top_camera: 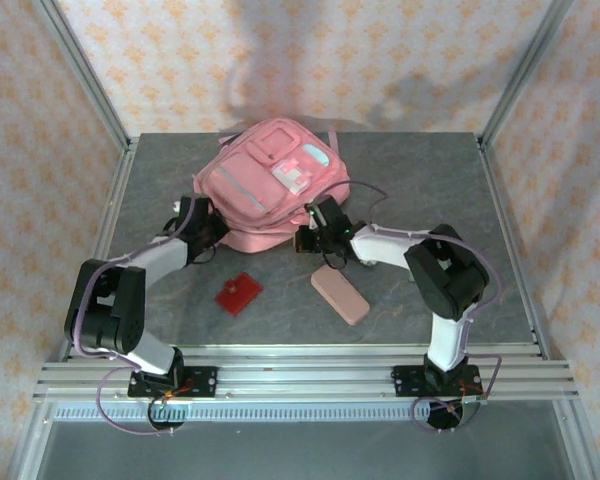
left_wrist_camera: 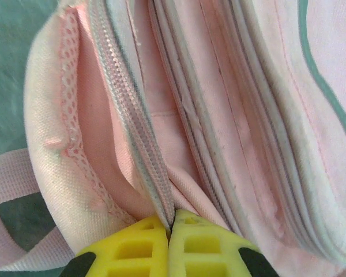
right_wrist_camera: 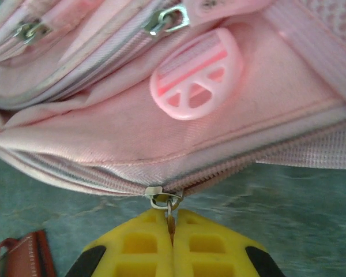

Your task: Pack the student bag

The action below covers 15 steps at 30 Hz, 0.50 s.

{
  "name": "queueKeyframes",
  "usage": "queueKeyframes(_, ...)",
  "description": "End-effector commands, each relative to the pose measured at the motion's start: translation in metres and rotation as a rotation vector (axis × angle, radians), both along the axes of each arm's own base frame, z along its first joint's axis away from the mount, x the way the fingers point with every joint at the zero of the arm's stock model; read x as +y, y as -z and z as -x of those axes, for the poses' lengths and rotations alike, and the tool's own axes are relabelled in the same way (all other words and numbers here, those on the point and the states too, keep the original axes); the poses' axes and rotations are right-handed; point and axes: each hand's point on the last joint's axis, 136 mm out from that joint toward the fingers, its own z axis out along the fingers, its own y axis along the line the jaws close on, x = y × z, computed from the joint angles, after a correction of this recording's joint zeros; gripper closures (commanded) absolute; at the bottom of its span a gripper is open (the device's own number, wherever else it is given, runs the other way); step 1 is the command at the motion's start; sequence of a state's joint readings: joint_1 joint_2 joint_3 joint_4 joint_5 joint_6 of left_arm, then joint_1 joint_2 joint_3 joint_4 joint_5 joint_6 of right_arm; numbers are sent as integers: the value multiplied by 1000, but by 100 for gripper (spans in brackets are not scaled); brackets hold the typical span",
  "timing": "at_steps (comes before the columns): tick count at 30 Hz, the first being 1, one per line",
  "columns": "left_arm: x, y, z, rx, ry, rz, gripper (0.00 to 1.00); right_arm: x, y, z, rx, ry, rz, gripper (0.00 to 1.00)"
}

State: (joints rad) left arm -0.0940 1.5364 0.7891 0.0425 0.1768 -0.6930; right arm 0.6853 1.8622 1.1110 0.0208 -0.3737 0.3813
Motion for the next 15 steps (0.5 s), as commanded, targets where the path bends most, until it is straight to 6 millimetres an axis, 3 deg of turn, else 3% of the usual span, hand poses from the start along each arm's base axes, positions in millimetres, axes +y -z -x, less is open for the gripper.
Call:
queueKeyframes(1,42,-31,-25,-59,-95,-138,100,15,-3,6,6,-21,31,100)
queueKeyframes(2,45,-34,-26,-58,-101,-143,95,24,-4,8,5,-36,20,100)
queueKeyframes(5,41,-39,-22,-62,-91,-122,56,46,-9,9,-1,-70,-5,100)
queueKeyframes(11,5,-31,14,-55,-30,-2,36,70,-7,10,4,-113,-25,100)
queueKeyframes(15,-51,-19,35,-68,44,105,29,70,-1,11,13,-121,-20,100)
